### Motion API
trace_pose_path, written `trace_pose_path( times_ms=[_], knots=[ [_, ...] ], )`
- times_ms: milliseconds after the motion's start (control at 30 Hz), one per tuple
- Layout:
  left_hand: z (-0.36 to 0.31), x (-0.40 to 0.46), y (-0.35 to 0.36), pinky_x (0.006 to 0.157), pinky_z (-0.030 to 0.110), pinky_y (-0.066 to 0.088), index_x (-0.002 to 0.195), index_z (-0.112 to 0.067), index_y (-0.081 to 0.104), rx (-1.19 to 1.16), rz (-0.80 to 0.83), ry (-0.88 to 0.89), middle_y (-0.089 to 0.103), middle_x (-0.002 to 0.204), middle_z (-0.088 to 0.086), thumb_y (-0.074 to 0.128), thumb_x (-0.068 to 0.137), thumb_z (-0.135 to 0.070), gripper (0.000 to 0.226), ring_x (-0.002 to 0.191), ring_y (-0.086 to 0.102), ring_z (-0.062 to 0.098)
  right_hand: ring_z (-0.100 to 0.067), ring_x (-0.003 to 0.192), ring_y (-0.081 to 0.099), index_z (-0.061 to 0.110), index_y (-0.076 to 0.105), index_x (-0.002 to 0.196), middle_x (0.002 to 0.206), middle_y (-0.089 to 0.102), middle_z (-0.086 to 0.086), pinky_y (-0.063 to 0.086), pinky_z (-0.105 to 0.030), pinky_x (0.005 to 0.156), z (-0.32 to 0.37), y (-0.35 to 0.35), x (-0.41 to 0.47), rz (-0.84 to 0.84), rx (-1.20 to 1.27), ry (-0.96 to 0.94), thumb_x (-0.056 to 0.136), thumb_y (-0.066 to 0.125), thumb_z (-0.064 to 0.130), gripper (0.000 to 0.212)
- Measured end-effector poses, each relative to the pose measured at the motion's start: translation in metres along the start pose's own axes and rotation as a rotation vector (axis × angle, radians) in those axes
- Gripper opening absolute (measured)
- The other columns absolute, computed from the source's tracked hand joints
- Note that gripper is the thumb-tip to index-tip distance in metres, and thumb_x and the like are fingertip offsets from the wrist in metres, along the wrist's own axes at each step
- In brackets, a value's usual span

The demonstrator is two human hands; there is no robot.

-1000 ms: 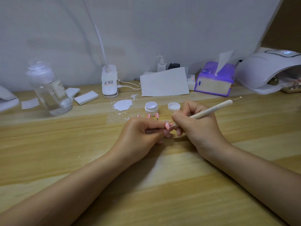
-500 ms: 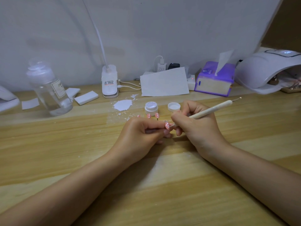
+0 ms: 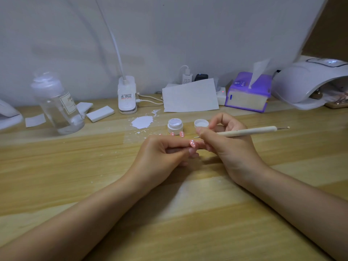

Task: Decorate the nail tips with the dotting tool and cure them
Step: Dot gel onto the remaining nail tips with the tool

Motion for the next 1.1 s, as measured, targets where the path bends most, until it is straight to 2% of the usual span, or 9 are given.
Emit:
trace_pose_path(
  times_ms=[67, 200, 267, 500, 700, 900, 1100],
  knots=[
    [0.0002, 0.0001, -0.0014, 0.059, 0.014, 0.051, 0.077, -0.023, 0.075, -0.017, -0.020, -0.009, 0.073, 0.080, 0.002, 0.066, 0.079, -0.007, 0.019, 0.084, 0.069, 0.015, -0.003, 0.033, 0.049, 0.011, 0.039, 0.065, 0.038, 0.044, 0.012, 0.050, -0.024, 0.051, 0.0007, 0.0009, -0.0005, 0.019, 0.007, -0.002, 0.081, 0.056, -0.011, 0.033],
    [0.0002, -0.0004, -0.0026, 0.065, 0.020, 0.055, 0.073, -0.028, 0.074, -0.028, -0.050, -0.020, 0.073, 0.078, 0.001, 0.070, 0.074, -0.008, 0.020, 0.088, 0.068, 0.023, -0.003, 0.032, 0.035, 0.017, 0.036, 0.050, 0.036, 0.035, 0.008, 0.046, -0.020, 0.047, -0.0001, -0.0006, 0.0007, -0.018, 0.049, 0.020, 0.079, 0.057, -0.011, 0.046],
    [0.0001, -0.0007, -0.0031, 0.066, 0.022, 0.055, 0.071, -0.027, 0.075, -0.023, -0.060, -0.024, 0.073, 0.076, 0.001, 0.073, 0.071, -0.009, 0.018, 0.084, 0.067, 0.021, -0.005, 0.032, 0.031, 0.016, 0.033, 0.050, 0.036, 0.032, 0.005, 0.043, -0.019, 0.046, -0.0005, -0.0020, 0.0019, -0.034, 0.074, 0.049, 0.080, 0.056, -0.011, 0.047],
    [0.0004, -0.0010, -0.0045, 0.068, 0.025, 0.054, 0.073, -0.021, 0.075, -0.020, -0.086, -0.045, 0.073, 0.076, 0.005, 0.076, 0.070, -0.010, 0.011, 0.070, 0.061, 0.008, -0.005, 0.031, 0.031, 0.016, 0.032, 0.049, 0.042, 0.032, -0.004, 0.049, -0.018, 0.045, -0.0010, -0.0047, 0.0025, -0.067, 0.117, 0.104, 0.080, 0.049, -0.014, 0.046],
    [0.0009, 0.0001, -0.0029, 0.060, 0.016, 0.053, 0.074, -0.015, 0.074, -0.021, -0.047, -0.009, 0.073, 0.077, 0.005, 0.073, 0.071, -0.004, 0.012, 0.068, 0.062, 0.010, -0.005, 0.030, 0.031, 0.013, 0.033, 0.052, 0.038, 0.031, -0.001, 0.048, -0.018, 0.044, -0.0006, -0.0014, 0.0014, -0.034, 0.113, 0.103, 0.080, 0.050, -0.016, 0.044],
    [0.0010, 0.0007, -0.0031, 0.062, 0.020, 0.053, 0.070, -0.016, 0.073, -0.025, -0.055, 0.004, 0.073, 0.074, 0.001, 0.073, 0.070, -0.002, 0.015, 0.067, 0.062, 0.012, -0.005, 0.031, 0.030, 0.015, 0.032, 0.052, 0.040, 0.030, -0.001, 0.048, -0.018, 0.044, -0.0001, -0.0010, 0.0007, -0.034, 0.093, 0.110, 0.079, 0.049, -0.016, 0.045],
    [0.0002, 0.0011, -0.0022, 0.059, 0.016, 0.053, 0.072, -0.012, 0.073, -0.030, -0.057, 0.013, 0.071, 0.070, -0.006, 0.072, 0.070, 0.000, 0.013, 0.065, 0.062, 0.008, -0.005, 0.032, 0.031, 0.015, 0.031, 0.052, 0.040, 0.030, 0.000, 0.047, -0.017, 0.045, -0.0004, -0.0001, 0.0010, -0.028, 0.053, 0.108, 0.078, 0.049, -0.016, 0.044]
  ],
)
Point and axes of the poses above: each hand's wrist, its own x-axis towards the middle knuckle, its own y-axis out of the palm, z = x × y, the point moved 4 cm from there along x, towards the middle knuckle
